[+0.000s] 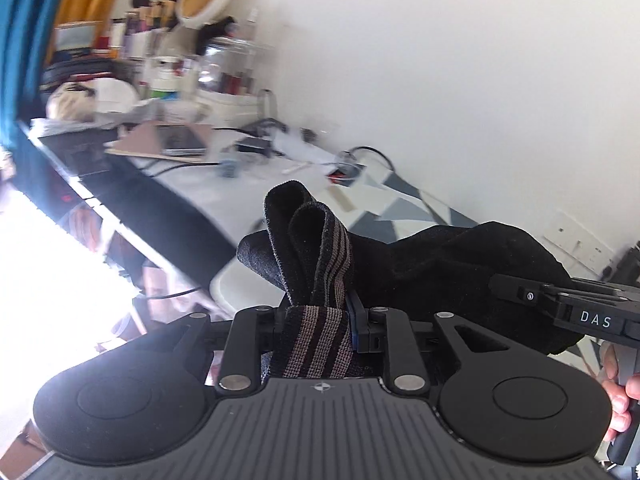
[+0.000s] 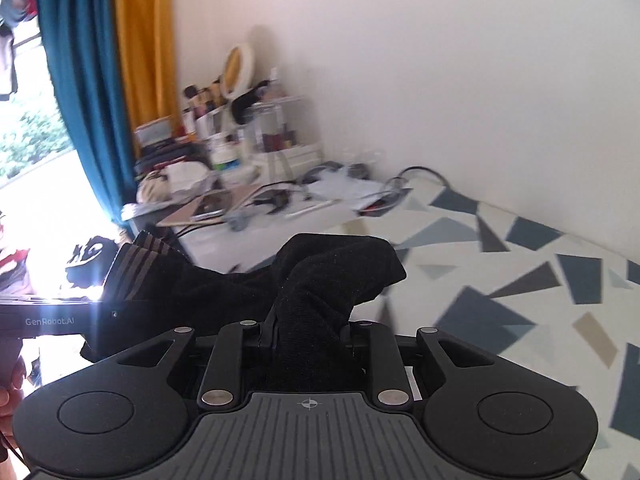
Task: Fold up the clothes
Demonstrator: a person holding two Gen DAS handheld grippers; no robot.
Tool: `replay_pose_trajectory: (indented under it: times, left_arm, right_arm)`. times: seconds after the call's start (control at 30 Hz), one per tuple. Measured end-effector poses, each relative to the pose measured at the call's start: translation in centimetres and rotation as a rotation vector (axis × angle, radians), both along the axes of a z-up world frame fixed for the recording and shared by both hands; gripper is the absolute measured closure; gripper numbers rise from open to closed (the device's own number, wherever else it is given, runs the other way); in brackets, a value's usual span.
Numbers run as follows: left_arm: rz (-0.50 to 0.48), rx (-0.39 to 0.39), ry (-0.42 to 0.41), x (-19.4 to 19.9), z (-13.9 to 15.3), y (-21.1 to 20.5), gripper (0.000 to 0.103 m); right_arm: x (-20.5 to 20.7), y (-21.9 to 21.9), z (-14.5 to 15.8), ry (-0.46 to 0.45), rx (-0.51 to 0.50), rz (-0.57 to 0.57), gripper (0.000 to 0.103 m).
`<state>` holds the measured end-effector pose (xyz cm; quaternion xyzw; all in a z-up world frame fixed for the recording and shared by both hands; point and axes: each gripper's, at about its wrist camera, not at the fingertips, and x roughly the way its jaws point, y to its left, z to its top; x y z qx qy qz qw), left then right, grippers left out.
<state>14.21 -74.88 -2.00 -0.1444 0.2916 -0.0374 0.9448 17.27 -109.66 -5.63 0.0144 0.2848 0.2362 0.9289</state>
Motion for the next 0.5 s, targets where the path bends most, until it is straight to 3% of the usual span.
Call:
replay_pose_trajectory:
  times: [0.23, 0.5]
  left_arm:
    - [0.338, -0.012, 0.029, -15.1, 0.4, 15.4, 0.079]
    - [0.675, -0.04, 0.047, -27.1, 0.0, 25.7, 0.079]
  right_arm:
    - [-7.4, 19.7, 0.9, 0.023, -0.016, 0.328, 0.083]
    - [-14.6, 37.4, 2.3, 0.04, -0.028, 0.654, 0.083]
